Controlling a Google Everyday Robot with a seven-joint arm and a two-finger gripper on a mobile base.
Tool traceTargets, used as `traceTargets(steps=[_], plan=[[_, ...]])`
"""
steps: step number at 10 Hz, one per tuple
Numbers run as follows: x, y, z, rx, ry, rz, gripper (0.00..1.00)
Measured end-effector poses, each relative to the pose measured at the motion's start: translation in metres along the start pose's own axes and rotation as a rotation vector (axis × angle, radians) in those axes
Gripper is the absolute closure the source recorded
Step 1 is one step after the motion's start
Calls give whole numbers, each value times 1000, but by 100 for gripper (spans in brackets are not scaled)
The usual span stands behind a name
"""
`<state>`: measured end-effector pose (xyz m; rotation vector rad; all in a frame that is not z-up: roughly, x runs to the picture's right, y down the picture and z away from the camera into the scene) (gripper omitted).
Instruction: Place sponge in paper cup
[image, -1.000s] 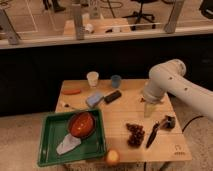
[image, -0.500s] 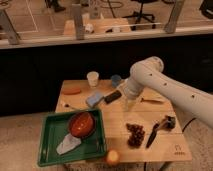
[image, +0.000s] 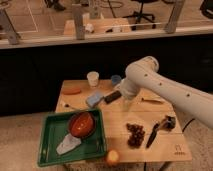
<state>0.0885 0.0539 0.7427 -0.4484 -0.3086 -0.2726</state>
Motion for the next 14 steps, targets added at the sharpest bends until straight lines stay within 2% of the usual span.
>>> traceTargets(steps=[2,4,6,8,11,12,14], plan=[[-3,0,1,13,-2,-7,20],[-17,-4,6,72,5,-32,20],[-42,-15,22,126,21,-84,20],[-58,-24,37,151,29,-128,20],[-67,-42,69,157,15,-173,20],[-70,-50,84,150,-5,-182,20],[-74,-56,95,140,-37,-173,20]])
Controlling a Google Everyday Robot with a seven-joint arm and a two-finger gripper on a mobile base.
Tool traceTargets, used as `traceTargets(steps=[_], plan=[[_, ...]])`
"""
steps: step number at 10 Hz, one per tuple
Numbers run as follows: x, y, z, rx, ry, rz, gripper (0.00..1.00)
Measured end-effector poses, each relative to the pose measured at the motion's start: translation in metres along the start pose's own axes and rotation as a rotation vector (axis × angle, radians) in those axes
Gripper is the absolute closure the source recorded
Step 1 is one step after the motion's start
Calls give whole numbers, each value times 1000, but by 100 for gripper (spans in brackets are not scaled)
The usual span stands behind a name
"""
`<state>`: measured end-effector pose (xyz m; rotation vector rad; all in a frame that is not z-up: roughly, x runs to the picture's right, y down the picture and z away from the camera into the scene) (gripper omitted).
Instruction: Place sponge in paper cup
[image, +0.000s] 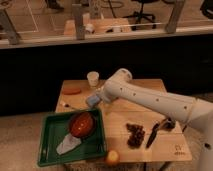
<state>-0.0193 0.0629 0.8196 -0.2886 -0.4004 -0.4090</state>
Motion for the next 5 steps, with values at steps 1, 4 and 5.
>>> traceTargets(steps=[1,4,5], plan=[[-1,-3,5,-3,-9,7,20],[-5,-14,26,-17,-37,22,20],[-3,-14,30,-23,-43,30,20]])
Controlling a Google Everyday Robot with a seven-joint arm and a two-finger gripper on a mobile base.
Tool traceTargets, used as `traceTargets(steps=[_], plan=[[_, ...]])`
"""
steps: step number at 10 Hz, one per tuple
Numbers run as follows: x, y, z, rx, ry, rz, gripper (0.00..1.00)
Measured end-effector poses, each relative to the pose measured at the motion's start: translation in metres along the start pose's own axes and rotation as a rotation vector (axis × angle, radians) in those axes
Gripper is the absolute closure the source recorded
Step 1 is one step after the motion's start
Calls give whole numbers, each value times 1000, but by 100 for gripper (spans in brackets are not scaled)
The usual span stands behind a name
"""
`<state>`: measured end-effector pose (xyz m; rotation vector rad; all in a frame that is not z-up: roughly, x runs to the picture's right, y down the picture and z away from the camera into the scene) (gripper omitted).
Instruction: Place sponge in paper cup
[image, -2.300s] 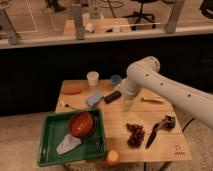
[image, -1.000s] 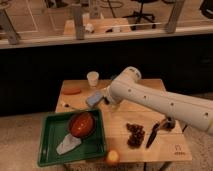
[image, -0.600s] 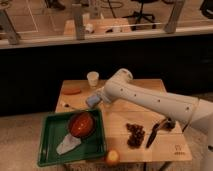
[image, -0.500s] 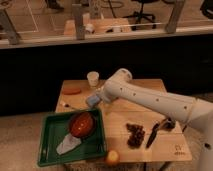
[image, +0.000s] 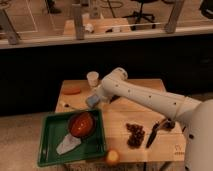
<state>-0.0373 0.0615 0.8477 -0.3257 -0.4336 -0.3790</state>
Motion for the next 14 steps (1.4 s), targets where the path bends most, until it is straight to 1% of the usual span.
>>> traceTargets(steps=[2,4,5,6,7,8,9,10,12,13,14], plan=[[3,-3,10,-14,-15,12,20],[5,-6,18,-27,-20,20,21],[6,-8,20,-30,-20,23,26],[8,-9,22,-33,-20,28,35],[9,-10,23,-36,-21,33,48],[10,-11,24,-36,-19,33,56],[11,-13,25,-31,-14,29,67],[11,-13,23,-34,-12,29,78],[17,-12,17,-23,-7,36,95],[20,-12,12,-14,-2,40,100],[24,-12,6,-3,3,46,100]])
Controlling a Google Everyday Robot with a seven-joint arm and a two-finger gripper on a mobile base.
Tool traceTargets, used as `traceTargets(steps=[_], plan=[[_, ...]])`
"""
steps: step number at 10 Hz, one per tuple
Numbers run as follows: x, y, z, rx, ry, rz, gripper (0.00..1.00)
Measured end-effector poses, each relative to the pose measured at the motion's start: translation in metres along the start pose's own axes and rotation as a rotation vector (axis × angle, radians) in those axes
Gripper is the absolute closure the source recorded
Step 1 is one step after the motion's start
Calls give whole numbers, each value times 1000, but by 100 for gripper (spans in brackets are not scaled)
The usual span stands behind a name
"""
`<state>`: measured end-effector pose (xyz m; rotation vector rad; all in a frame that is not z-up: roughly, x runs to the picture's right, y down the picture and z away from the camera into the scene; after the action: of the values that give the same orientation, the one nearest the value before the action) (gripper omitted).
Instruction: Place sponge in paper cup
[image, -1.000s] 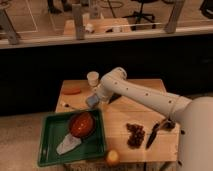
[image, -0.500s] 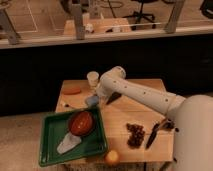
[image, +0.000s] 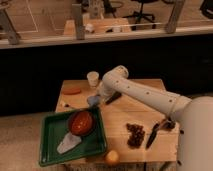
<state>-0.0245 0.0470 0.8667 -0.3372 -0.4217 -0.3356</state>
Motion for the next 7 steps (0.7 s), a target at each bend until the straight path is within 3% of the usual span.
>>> traceTargets(steps=[4,7], plan=[[15,-11,-39,55,34,24,100],[15,-46,-51,97,67,24,100]])
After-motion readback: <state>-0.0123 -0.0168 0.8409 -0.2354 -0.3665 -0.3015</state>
